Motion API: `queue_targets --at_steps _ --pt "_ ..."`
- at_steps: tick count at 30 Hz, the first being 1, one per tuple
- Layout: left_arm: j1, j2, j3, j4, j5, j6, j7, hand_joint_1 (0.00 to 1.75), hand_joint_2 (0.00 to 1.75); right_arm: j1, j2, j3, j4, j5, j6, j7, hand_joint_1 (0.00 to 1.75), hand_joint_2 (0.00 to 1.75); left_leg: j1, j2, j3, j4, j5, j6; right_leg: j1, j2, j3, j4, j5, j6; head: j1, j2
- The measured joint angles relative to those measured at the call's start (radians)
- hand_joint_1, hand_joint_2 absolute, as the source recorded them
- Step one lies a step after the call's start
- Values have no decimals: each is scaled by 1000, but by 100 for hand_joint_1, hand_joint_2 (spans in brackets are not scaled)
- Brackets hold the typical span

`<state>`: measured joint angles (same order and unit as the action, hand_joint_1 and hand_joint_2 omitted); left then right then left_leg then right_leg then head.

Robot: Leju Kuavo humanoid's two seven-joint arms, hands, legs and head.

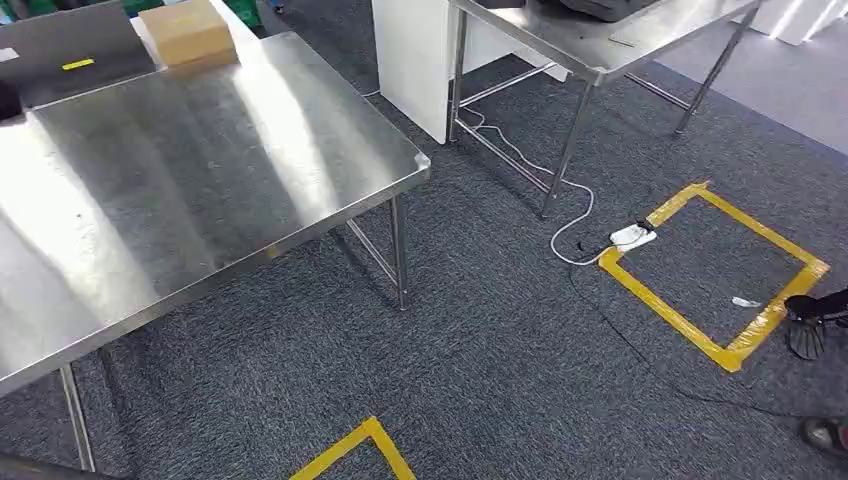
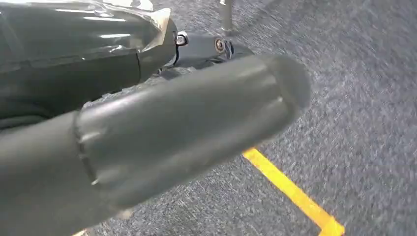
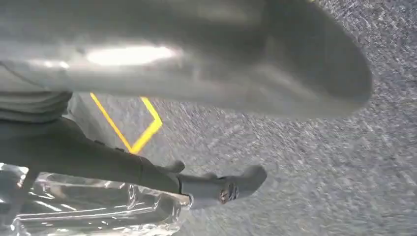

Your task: Take the parts from the cabinet and place them on the table.

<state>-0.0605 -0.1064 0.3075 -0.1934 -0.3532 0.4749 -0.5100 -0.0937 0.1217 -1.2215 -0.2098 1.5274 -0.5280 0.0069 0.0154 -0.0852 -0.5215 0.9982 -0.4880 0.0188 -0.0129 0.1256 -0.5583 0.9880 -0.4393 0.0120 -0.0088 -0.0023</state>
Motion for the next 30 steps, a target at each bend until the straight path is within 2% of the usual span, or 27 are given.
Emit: queue_targets --at_steps 2,3,4,5,6,8,9,10,11,12,13,14,15,17,18,19,20,21,22,23,24,25,26,27,28,29,30 --pt "-1 -2 0 0 5 3 -3 0 0 7 0 0 0 0 0 -5 0 0 -5 26 1 -6 8 13 -1 25 -20 -5 8 18 0 0" --pt "-3 -5 0 0 5 4 -4 0 0 9 -1 0 0 2 0 -6 0 0 3 45 3 -19 18 24 -1 -19 -19 14 0 16 1 0" --pt "-1 -5 1 0 6 7 -6 0 0 7 -2 1 0 2 1 -6 0 0 1 55 2 -21 19 29 4 -75 -43 53 -26 13 4 0" --pt "2 -3 2 0 8 9 -6 0 0 4 -2 2 0 6 3 -6 0 0 0 74 1 -21 20 33 3 -97 -81 125 -65 8 8 0" --pt "6 -3 2 0 9 10 -6 0 0 1 -2 3 0 10 5 -6 0 0 -2 95 0 -21 20 33 1 -107 -124 212 -102 6 7 0" --pt "9 -4 2 0 10 11 -6 0 0 3 -2 6 0 12 6 -7 0 0 -4 126 -5 -20 20 33 -2 -113 -173 328 -136 15 8 0" --pt "8 -5 2 0 10 11 -6 0 0 5 -5 7 0 14 7 -7 0 0 -4 141 -5 -20 20 33 -4 -115 -162 315 -127 23 6 0" --pt "8 -8 2 0 10 11 -6 0 0 6 -6 7 0 14 8 -7 0 0 -3 155 -5 -19 19 32 -7 -120 -124 257 -102 33 9 0" --pt "8 -9 2 0 10 11 -6 0 0 7 -10 7 0 15 8 -7 0 0 -3 168 -4 -19 18 30 -10 -135 -67 160 -69 43 8 0" --pt "8 -11 2 0 10 11 -7 0 0 6 -12 8 0 17 8 -7 0 0 -3 178 0 -17 16 25 -14 -170 -10 63 -44 49 8 0" --pt "8 -9 3 0 10 11 -9 0 0 2 -8 10 0 17 9 -7 0 0 -13 189 1 -13 11 17 -12 -235 20 3 -41 41 10 0" --pt "8 -11 2 0 9 11 -11 0 0 -2 -12 12 0 17 9 -7 0 0 -15 201 3 -11 5 8 0 -222 22 4 -33 34 7 0" --pt "6 -10 2 0 9 11 -13 0 0 -1 -10 15 1 17 9 -7 0 0 -15 211 7 -11 4 3 -3 -207 14 6 -32 25 -2 0" --pt "2 -11 3 0 9 11 -13 0 0 4 -11 14 1 17 9 -7 0 0 -9 234 15 -15 2 -8 2 -181 6 5 -32 13 0 0" --pt "2 -12 2 0 9 11 -13 0 0 3 -12 15 1 17 9 -7 0 0 -2 229 12 -7 -5 -17 -16 -167 20 2 -24 1 1 0" --pt "2 -11 2 0 9 11 -14 0 0 4 -11 15 1 17 9 -7 0 0 2 168 4 24 -36 -23 -14 -156 14 2 -21 -4 -5 0" --pt "3 -12 2 0 9 11 -14 0 0 3 -12 15 1 17 9 -6 0 0 4 121 -24 94 -88 -24 -13 -144 12 3 -15 -14 -5 0" --pt "7 -12 2 0 8 11 -14 0 0 1 -12 16 1 17 9 -7 0 0 4 99 -59 175 -131 -25 -11 -131 8 3 -15 -15 -5 0" --pt "10 -13 2 0 7 11 -14 0 0 1 -11 16 1 16 9 -6 0 0 4 90 -94 253 -163 -25 -7 -114 6 3 -13 -18 -6 0" --pt "10 -12 2 0 5 10 -14 0 0 2 -11 16 1 13 8 -5 0 0 4 86 -119 300 -173 -24 -5 -99 6 3 -13 -18 -5 0" --pt "10 -12 2 0 0 8 -14 0 0 5 -11 16 1 9 7 -3 0 0 4 86 -123 303 -160 -22 -2 -85 6 4 -13 -18 -5 0" --pt "9 -11 2 0 -4 8 -13 0 0 8 -11 16 1 8 6 -2 0 0 4 84 -106 258 -119 -18 -1 -70 8 5 -13 -18 -5 0" --pt "8 -11 2 0 -5 8 -13 0 0 8 -11 16 1 6 6 -2 0 0 4 76 -72 179 -67 -12 0 -54 10 5 -13 -18 -5 0" --pt "7 -11 2 0 -5 7 -11 0 0 8 -9 16 1 5 5 -2 0 0 4 53 -32 92 -20 -6 0 -40 13 5 -13 -17 -5 0" --pt "7 -9 2 0 -5 7 -11 0 0 7 -6 16 1 4 5 -2 0 0 5 -14 -7 25 4 2 -3 -30 10 5 -12 -16 -4 0" --pt "8 -9 2 0 -6 6 -10 0 0 3 -4 16 1 4 5 -2 0 0 8 -38 0 4 -2 6 10 -18 5 12 -10 -10 -3 0" --pt "5 -9 2 0 -6 6 -9 0 0 2 -2 16 1 3 4 -2 0 0 3 -20 0 5 -4 3 1 -5 -5 10 -6 -4 -5 0"
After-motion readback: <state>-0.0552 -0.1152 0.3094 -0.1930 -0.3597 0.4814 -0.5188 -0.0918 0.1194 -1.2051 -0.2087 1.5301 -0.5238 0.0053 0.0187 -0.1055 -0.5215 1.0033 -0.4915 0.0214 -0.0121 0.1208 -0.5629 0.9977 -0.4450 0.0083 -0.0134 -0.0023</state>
